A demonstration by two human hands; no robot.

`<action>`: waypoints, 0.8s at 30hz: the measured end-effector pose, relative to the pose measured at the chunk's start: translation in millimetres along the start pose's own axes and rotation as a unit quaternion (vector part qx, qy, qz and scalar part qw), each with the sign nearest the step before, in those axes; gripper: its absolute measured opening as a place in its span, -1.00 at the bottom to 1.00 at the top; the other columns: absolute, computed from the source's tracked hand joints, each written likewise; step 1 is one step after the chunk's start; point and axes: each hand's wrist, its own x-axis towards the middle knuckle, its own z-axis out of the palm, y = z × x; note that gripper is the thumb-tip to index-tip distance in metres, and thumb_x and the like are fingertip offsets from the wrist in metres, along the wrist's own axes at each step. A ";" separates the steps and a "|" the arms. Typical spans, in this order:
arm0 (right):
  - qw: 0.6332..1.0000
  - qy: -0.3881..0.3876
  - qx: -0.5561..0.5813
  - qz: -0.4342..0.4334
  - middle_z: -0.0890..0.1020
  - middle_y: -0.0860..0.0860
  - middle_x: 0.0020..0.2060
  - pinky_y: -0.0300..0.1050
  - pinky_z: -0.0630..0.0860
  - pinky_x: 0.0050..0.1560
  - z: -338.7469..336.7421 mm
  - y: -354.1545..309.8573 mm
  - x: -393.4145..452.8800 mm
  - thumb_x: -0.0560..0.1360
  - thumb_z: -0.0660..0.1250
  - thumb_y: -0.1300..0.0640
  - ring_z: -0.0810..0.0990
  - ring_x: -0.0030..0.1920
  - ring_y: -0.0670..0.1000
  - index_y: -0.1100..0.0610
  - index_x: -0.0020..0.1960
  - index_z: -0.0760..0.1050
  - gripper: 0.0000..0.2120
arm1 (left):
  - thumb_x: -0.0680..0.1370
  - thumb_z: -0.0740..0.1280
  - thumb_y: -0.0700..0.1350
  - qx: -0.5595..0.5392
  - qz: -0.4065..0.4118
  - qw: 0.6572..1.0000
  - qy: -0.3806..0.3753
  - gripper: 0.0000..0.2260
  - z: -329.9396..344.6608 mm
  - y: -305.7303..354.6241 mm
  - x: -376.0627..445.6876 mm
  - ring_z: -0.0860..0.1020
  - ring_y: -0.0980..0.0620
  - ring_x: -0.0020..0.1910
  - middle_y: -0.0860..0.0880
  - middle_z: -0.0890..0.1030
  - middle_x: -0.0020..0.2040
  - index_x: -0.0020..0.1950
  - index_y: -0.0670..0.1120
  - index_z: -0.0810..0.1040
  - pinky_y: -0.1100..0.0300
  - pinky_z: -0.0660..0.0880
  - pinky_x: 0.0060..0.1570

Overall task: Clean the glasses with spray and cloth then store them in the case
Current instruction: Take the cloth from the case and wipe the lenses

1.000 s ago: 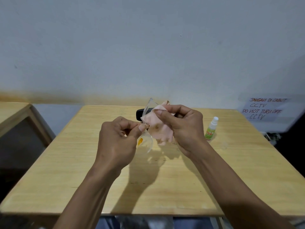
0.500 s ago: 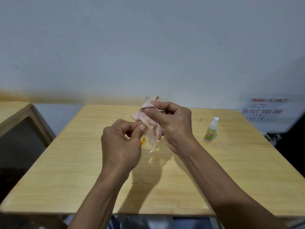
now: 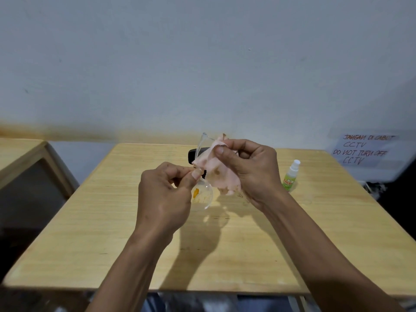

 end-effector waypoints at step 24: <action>0.968 -0.036 0.204 0.140 0.65 0.26 0.04 0.01 0.69 -0.09 -20.6 18.5 -10.2 0.45 0.37 0.18 0.71 -0.09 0.10 0.39 0.25 0.49 -0.56 | 0.47 0.49 -0.12 0.080 0.003 0.996 0.026 -0.87 -2.2 6.8 9.2 0.55 0.07 -0.31 0.07 0.64 -0.25 -0.29 0.00 0.66 0.22 0.42 -0.25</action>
